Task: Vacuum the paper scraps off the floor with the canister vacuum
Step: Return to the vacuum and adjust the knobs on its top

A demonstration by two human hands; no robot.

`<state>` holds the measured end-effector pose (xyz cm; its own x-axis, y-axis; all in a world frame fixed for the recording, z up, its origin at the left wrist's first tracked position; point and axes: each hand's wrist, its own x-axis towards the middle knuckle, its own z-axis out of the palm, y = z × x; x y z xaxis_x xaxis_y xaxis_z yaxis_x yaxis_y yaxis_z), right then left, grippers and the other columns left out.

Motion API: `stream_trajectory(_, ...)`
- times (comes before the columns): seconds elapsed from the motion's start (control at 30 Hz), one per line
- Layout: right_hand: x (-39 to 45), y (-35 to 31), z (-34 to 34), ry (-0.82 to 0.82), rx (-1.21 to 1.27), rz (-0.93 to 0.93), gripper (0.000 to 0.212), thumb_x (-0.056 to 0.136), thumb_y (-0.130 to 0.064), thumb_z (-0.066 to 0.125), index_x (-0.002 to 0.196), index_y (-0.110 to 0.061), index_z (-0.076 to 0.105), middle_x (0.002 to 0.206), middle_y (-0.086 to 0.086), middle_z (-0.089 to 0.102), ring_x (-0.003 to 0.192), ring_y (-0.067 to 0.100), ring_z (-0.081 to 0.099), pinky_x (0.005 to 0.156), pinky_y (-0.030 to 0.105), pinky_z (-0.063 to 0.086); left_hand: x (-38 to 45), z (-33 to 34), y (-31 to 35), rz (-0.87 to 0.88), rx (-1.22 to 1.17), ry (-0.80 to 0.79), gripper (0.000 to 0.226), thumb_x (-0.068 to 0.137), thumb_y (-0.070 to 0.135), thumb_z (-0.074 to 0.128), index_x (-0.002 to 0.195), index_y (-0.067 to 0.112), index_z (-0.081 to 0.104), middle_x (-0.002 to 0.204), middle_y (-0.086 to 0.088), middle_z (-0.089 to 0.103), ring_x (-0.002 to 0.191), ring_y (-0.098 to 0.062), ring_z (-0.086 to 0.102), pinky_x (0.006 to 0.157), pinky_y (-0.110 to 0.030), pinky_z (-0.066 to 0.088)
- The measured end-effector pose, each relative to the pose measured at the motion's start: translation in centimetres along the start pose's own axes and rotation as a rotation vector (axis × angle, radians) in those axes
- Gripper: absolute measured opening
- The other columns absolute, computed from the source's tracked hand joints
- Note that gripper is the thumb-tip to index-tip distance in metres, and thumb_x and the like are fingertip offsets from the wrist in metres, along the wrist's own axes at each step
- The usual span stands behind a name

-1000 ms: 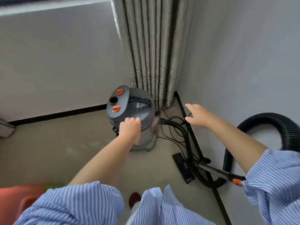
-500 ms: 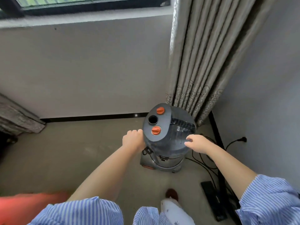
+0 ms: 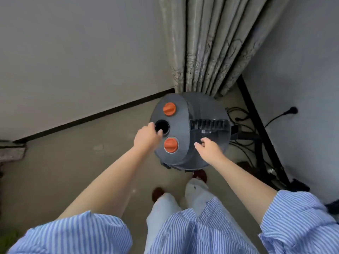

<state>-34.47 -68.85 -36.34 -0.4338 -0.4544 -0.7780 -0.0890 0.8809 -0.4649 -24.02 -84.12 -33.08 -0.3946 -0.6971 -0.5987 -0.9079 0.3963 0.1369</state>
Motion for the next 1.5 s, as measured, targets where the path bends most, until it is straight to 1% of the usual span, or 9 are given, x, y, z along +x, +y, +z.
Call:
stream_trajectory(0.17, 3.1, -1.0, 2.6, 0.094, 0.163, 0.012, 0.059, 0.095, -0.041, 0.045, 0.138, -0.004, 0.033, 0.147, 0.013, 0.032, 0.132, 0.026, 0.035, 0.100, 0.033, 0.032, 6.1, 0.6, 1.5, 0.202, 0.014, 0.070, 0.046, 0.097, 0.034, 0.042, 0.132, 0.004, 0.040, 0.133, -0.018, 0.047, 0.124, -0.034, 0.041, 0.095, -0.037, 0.035)
stream_trajectory(0.27, 4.6, -1.3, 4.3, 0.249, 0.245, 0.045, 0.031, 0.098, -0.037, 0.039, 0.098, -0.007, 0.045, 0.124, 0.020, 0.048, 0.112, 0.029, 0.047, 0.079, 0.031, 0.032, 9.8, 0.4, 2.7, 0.344, -0.044, 0.096, 0.053, 0.097, 0.035, 0.043, 0.143, 0.011, 0.034, 0.145, -0.014, 0.037, 0.134, -0.031, 0.030, 0.106, -0.034, 0.026)
stream_trajectory(0.4, 6.6, -2.1, 8.3, 0.669, 0.305, 0.065, 0.053, 0.094, -0.039, 0.035, 0.098, 0.010, 0.054, 0.108, 0.027, 0.057, 0.104, 0.038, 0.051, 0.087, 0.036, 0.032, 13.9, 0.9, 3.8, 0.513, -0.035, -0.025, 0.056, 0.097, 0.040, 0.040, 0.148, 0.021, 0.027, 0.152, -0.010, 0.025, 0.141, -0.029, 0.018, 0.114, -0.036, 0.018)
stream_trajectory(0.57, 7.6, -1.9, 9.8, 0.978, 0.068, -0.093, 0.045, 0.089, -0.027, 0.038, 0.072, 0.011, 0.055, 0.069, 0.029, 0.060, 0.067, 0.043, 0.061, 0.062, 0.037, 0.037, 14.8, 1.3, 3.3, 0.502, -0.035, -0.096, 0.055, 0.094, 0.053, 0.038, 0.145, 0.032, 0.028, 0.150, -0.009, 0.022, 0.139, -0.032, 0.016, 0.114, -0.042, 0.022)
stream_trajectory(0.73, 6.7, -1.0, 9.6, 0.931, -0.176, -0.137, 0.038, 0.087, -0.023, 0.040, 0.066, 0.006, 0.052, 0.057, 0.023, 0.057, 0.051, 0.037, 0.059, 0.047, 0.033, 0.046, 13.8, 1.1, 2.8, 0.455, -0.053, -0.105, 0.057, 0.093, 0.058, 0.035, 0.144, 0.033, 0.027, 0.150, -0.009, 0.020, 0.139, -0.032, 0.015, 0.113, -0.047, 0.023)
stream_trajectory(0.93, 5.1, 0.4, 9.6, 0.826, -0.386, -0.220, 0.040, 0.084, -0.026, 0.041, 0.058, 0.002, 0.051, 0.053, 0.019, 0.058, 0.048, 0.032, 0.059, 0.060, 0.043, 0.053, 10.6, 2.4, -1.3, 0.314, -0.178, -0.066, 0.055, 0.092, 0.055, 0.040, 0.142, 0.033, 0.031, 0.142, -0.009, 0.027, 0.135, -0.028, 0.019, 0.108, -0.042, 0.028)
stream_trajectory(1.17, 2.9, 2.8, 10.2, 0.681, -0.463, -0.448, 0.038, 0.081, -0.028, 0.042, 0.056, 0.000, 0.049, 0.051, 0.018, 0.057, 0.045, 0.032, 0.058, 0.049, 0.034, 0.050, 4.3, 5.4, -5.2, 0.053, -0.324, 0.015, 0.057, 0.092, 0.053, 0.043, 0.142, 0.030, 0.031, 0.142, -0.012, 0.026, 0.133, -0.031, 0.021, 0.109, -0.041, 0.026)
stream_trajectory(1.37, 0.5, 4.9, 11.6, 0.473, -0.386, -0.530, 0.069, 0.079, -0.050, 0.015, 0.081, 0.006, 0.055, 0.083, 0.029, 0.063, 0.084, 0.041, 0.059, 0.078, 0.044, 0.042, -0.8, 8.6, -7.9, -0.089, -0.444, 0.056, 0.056, 0.093, 0.052, 0.041, 0.143, 0.031, 0.029, 0.144, -0.010, 0.025, 0.135, -0.030, 0.020, 0.110, -0.038, 0.024)
stream_trajectory(1.5, -1.6, 6.1, 12.8, 0.412, -0.389, -0.514, 0.068, 0.086, -0.053, 0.019, 0.080, 0.004, 0.055, 0.089, 0.025, 0.061, 0.090, 0.038, 0.056, 0.074, 0.042, 0.037, -3.8, 10.8, -9.7, -0.129, -0.484, 0.074, 0.057, 0.093, 0.051, 0.042, 0.144, 0.030, 0.029, 0.144, -0.010, 0.025, 0.134, -0.031, 0.020, 0.108, -0.038, 0.025)
